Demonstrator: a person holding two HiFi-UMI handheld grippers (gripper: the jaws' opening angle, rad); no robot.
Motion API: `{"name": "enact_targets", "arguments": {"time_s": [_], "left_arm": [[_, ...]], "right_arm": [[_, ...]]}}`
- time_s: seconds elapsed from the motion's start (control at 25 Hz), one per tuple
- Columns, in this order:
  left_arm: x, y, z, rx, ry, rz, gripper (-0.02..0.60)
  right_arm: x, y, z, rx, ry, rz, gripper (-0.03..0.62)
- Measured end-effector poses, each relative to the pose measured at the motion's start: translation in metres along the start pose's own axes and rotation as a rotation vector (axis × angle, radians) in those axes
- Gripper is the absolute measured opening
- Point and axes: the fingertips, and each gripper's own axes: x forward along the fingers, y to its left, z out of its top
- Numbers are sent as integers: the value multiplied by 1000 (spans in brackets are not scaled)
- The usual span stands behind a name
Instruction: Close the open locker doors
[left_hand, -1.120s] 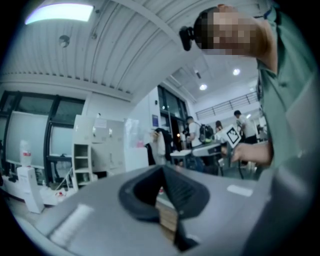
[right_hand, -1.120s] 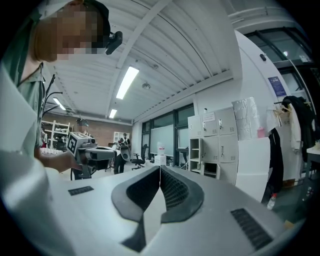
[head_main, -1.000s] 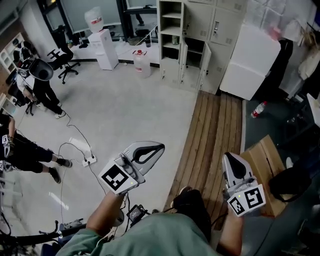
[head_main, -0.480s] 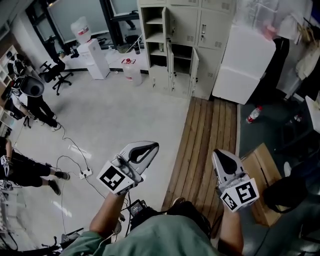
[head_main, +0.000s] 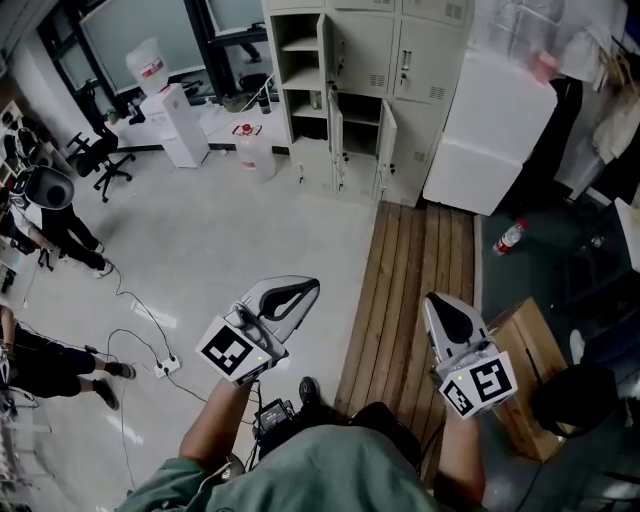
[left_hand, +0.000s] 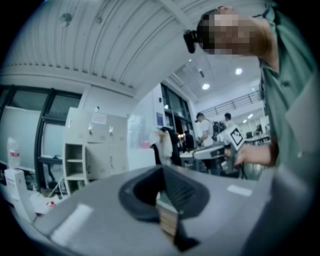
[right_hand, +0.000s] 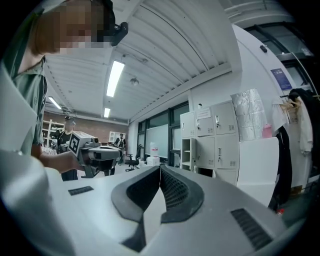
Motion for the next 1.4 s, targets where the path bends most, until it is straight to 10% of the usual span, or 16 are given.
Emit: {"name": "enact_targets", "arguments": {"time_s": [0.64, 1.4], "left_arm": [[51, 152, -22, -8, -32, -112, 2], [220, 277, -24, -7, 6, 49, 2]], "right_arm": [[146, -39, 13, -23, 18, -97, 6], [284, -223, 28, -2, -5, 68, 6]]}}
